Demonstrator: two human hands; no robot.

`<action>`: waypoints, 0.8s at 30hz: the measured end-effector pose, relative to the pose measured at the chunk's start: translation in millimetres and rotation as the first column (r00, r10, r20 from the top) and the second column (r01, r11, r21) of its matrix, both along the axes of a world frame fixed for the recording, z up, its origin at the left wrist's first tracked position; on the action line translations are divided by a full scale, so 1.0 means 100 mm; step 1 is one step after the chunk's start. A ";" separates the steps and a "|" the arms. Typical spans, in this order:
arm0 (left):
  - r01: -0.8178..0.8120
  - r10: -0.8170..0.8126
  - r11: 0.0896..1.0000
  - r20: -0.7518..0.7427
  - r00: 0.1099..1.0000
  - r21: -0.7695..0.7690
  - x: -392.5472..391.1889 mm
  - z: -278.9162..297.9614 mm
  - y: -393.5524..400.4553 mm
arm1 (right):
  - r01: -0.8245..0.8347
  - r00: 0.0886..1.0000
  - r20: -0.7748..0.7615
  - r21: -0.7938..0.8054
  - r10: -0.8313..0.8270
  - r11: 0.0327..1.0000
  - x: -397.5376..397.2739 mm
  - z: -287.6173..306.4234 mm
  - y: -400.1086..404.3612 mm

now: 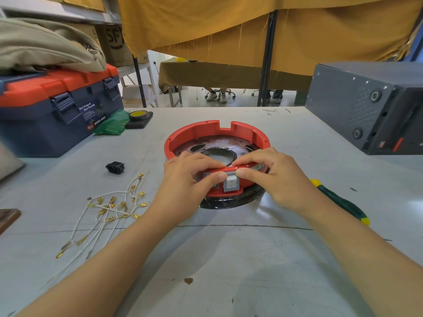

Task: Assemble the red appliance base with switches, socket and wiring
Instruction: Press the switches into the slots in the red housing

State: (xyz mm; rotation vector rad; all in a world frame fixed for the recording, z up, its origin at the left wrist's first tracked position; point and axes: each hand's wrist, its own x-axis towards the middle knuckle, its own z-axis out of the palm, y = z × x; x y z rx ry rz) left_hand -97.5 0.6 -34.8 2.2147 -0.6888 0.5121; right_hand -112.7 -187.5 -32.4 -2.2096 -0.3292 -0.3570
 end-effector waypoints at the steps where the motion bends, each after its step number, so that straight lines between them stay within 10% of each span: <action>1: 0.000 0.000 1.000 -0.002 1.000 -0.002 0.00 0.00 0.00 | -0.001 1.000 -0.003 0.002 0.001 1.000 0.00 0.00 0.00; 24: -0.041 0.017 0.986 0.142 0.990 0.162 0.00 -0.12 0.10 | 0.025 0.991 0.134 -0.330 0.021 0.944 -0.07 -0.03 -0.04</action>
